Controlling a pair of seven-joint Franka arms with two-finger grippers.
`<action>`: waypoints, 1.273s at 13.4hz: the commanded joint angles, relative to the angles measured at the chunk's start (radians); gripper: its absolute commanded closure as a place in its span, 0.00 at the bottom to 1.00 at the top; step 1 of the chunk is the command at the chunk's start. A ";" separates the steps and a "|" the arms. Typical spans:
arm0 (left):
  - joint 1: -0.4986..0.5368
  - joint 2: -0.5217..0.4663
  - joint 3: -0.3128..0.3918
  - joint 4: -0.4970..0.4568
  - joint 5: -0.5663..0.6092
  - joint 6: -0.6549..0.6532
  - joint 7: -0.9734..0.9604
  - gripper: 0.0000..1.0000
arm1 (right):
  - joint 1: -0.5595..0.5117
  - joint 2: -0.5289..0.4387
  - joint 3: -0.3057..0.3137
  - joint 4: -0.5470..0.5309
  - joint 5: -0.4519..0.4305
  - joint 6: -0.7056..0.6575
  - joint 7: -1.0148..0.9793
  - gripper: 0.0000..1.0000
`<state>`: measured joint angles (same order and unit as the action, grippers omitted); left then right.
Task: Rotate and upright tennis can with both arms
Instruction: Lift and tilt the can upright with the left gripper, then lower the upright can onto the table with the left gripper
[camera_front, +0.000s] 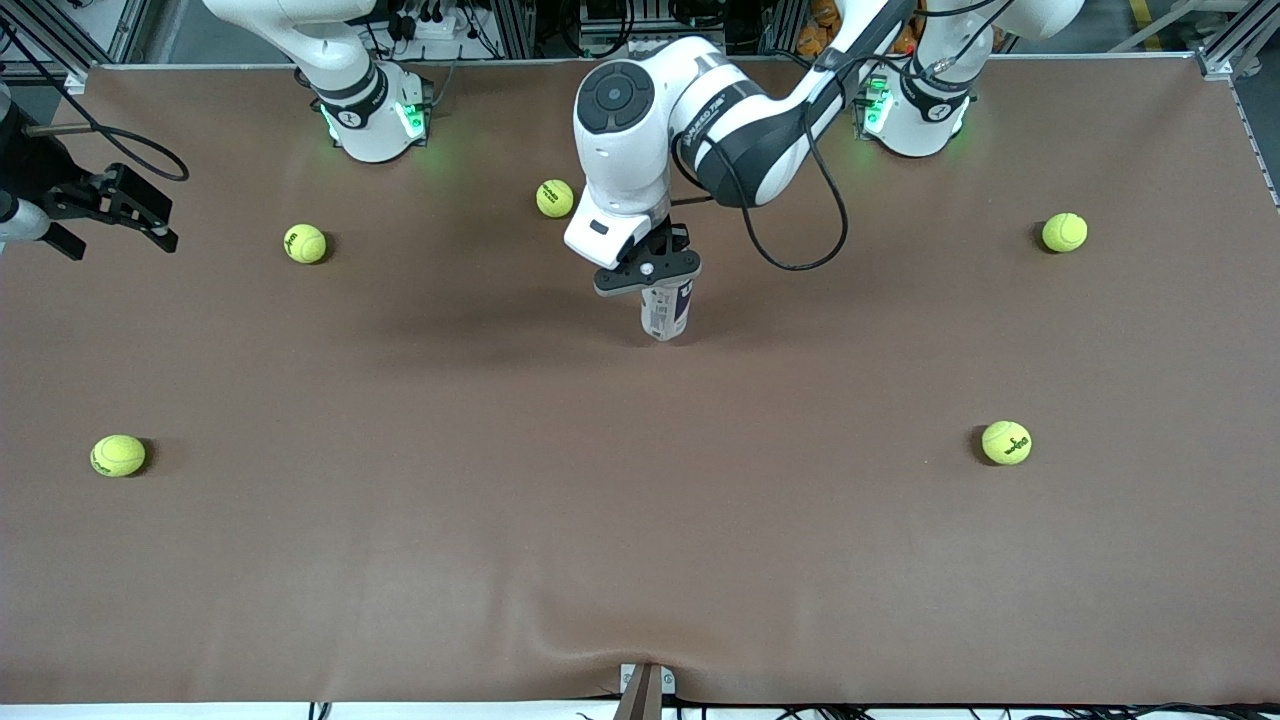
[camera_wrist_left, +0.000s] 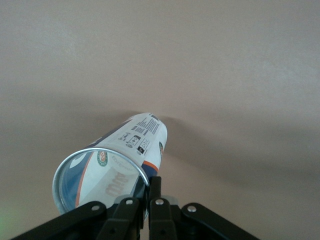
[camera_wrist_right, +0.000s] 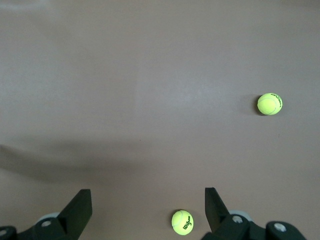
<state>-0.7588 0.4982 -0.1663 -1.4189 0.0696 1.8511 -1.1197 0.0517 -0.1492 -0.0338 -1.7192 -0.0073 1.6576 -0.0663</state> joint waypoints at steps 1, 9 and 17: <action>-0.001 0.028 0.007 0.035 0.021 -0.024 -0.005 1.00 | 0.010 -0.004 -0.005 0.000 0.013 0.005 0.016 0.00; -0.007 0.074 0.005 0.034 0.019 0.022 -0.009 0.82 | 0.013 -0.001 -0.005 0.000 0.013 0.007 0.016 0.00; 0.003 0.048 0.005 0.034 0.015 0.037 -0.023 0.10 | 0.016 0.000 -0.005 0.006 0.013 0.007 0.016 0.00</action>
<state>-0.7573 0.5587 -0.1608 -1.4046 0.0696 1.8910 -1.1207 0.0563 -0.1481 -0.0332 -1.7192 -0.0066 1.6590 -0.0663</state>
